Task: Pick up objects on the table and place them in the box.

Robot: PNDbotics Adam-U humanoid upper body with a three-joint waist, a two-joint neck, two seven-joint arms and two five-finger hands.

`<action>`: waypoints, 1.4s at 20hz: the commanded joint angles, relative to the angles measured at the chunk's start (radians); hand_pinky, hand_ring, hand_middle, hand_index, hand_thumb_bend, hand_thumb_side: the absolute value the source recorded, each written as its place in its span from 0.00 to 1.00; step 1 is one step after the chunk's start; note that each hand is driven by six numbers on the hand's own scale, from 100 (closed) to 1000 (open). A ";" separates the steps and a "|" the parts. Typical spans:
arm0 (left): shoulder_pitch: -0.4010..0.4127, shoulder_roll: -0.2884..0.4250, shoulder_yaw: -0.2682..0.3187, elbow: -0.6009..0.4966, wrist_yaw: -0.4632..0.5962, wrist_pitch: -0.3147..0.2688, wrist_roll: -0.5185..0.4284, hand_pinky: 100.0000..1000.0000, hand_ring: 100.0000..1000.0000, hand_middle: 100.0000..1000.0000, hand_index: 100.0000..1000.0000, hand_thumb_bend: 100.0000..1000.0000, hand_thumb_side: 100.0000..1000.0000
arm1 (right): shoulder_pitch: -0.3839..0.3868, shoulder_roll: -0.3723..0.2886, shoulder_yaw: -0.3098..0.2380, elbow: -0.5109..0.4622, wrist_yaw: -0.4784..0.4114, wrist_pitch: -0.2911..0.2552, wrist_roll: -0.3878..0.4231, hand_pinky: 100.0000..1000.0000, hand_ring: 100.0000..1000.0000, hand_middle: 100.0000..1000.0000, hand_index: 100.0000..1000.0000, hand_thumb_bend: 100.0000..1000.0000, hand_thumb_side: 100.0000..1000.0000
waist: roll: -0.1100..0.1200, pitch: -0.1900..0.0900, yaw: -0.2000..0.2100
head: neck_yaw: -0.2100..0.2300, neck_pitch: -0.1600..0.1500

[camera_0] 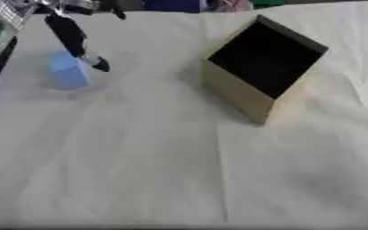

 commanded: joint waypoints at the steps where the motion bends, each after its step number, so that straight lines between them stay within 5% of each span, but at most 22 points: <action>1: -0.028 0.014 0.011 0.036 -0.043 -0.018 -0.007 1.00 1.00 0.99 1.00 0.57 0.43 | -0.004 -0.024 -0.006 -0.016 -0.003 0.000 0.003 0.63 0.73 0.59 0.75 0.00 0.83 | -0.001 -0.015 0.000 | 0.002 -0.009; 14: -0.041 0.000 0.088 0.193 -0.212 0.000 -0.007 1.00 1.00 0.96 1.00 0.81 0.63 | -0.002 -0.020 -0.005 -0.016 0.000 0.003 0.003 0.63 0.73 0.59 0.74 0.00 0.83 | 0.003 -0.010 -0.004 | 0.001 -0.007; 28: -0.030 -0.003 0.135 0.259 -0.262 0.012 -0.007 1.00 1.00 0.98 1.00 0.79 0.63 | -0.004 -0.013 -0.005 -0.016 0.001 0.001 0.004 0.63 0.73 0.59 0.74 0.00 0.84 | 0.000 -0.001 -0.010 | 0.004 -0.019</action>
